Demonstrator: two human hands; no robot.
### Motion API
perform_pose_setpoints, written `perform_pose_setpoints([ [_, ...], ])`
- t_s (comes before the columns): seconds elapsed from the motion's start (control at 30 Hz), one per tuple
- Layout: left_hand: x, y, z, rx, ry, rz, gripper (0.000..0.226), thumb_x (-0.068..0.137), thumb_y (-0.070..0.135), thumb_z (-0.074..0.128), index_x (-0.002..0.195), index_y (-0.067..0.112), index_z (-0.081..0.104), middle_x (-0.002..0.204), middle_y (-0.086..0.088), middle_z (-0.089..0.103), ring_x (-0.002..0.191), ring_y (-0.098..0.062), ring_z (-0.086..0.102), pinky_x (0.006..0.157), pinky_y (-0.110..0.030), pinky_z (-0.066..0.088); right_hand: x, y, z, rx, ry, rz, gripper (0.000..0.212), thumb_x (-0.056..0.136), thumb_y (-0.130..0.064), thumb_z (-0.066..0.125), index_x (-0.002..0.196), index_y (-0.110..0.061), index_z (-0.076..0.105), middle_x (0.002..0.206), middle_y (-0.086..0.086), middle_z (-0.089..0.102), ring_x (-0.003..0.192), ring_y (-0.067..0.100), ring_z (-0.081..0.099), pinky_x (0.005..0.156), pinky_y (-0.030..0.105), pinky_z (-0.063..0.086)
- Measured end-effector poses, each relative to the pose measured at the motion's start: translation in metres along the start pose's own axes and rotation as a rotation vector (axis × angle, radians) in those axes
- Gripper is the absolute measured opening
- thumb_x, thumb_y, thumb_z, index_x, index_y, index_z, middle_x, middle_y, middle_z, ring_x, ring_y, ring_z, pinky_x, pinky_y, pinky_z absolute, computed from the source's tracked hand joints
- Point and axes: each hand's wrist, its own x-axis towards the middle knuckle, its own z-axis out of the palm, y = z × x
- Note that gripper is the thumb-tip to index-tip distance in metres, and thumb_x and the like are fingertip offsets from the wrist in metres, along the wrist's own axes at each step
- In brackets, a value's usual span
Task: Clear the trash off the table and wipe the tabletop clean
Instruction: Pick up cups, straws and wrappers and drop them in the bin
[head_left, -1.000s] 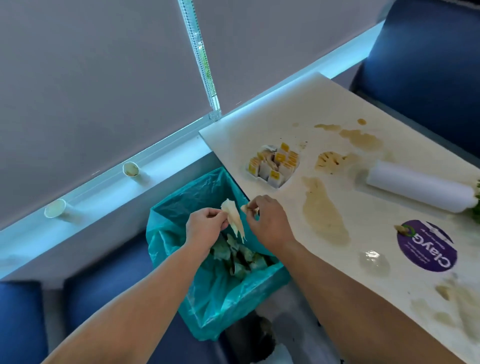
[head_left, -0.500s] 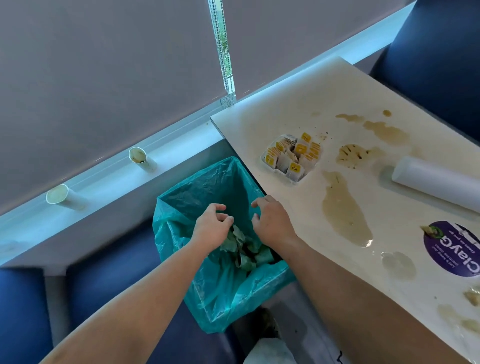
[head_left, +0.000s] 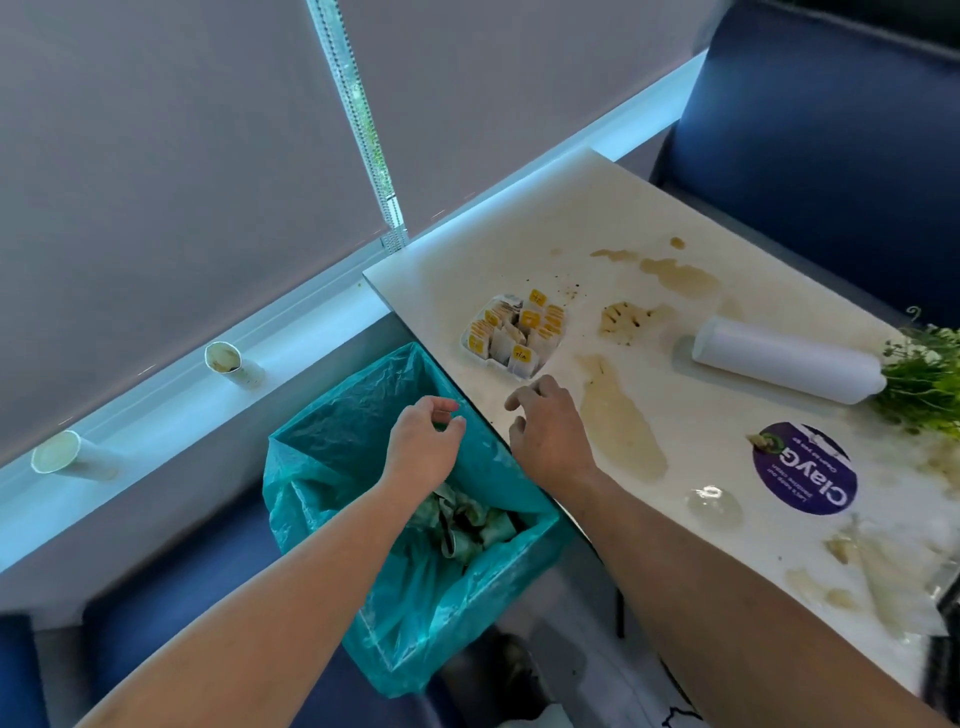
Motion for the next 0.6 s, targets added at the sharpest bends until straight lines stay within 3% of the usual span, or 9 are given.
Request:
perform_pose_setpoints([
  [0.13,-0.004,0.029,0.019,0.006,-0.037,0.044,0.018,0.097,0.029,0.065,0.115,0.028,0.066,0.109,0.007,0.064,0.095,-0.01,0.061,0.083,-0.025,0.042,-0.008,0.017,-0.027,-0.025,0.051,0.05,0.025,0.093,-0.01,0.059,0.115,-0.015,0.068,0.117,0.005,0.053,0.109,0.026,0.051,0.092,0.041,0.049],
  [0.23,-0.01,0.055,0.04,0.022,-0.069,0.092,0.017,0.097,0.031,0.065,0.114,0.031,0.065,0.11,0.008,0.063,0.088,-0.002,0.059,0.081,-0.025,0.041,-0.018,0.036,-0.051,-0.03,0.1,0.095,0.025,0.092,-0.011,0.06,0.115,-0.014,0.068,0.117,0.005,0.053,0.108,0.025,0.05,0.092,0.04,0.05],
  [0.43,-0.034,0.102,0.09,0.052,-0.161,0.212,0.017,0.096,0.031,0.066,0.112,0.031,0.065,0.108,0.009,0.064,0.092,-0.007,0.062,0.08,-0.024,0.041,-0.05,0.084,-0.097,-0.032,0.199,0.178,0.026,0.092,-0.012,0.063,0.117,-0.014,0.068,0.118,0.004,0.053,0.107,0.023,0.05,0.089,0.039,0.052],
  [0.6,-0.061,0.133,0.131,0.079,-0.227,0.258,0.018,0.096,0.034,0.065,0.114,0.033,0.065,0.11,0.01,0.061,0.087,0.0,0.059,0.078,-0.024,0.042,-0.085,0.123,-0.128,-0.02,0.271,0.257,0.024,0.09,-0.011,0.064,0.114,-0.014,0.068,0.116,0.004,0.053,0.104,0.023,0.051,0.088,0.037,0.051],
])
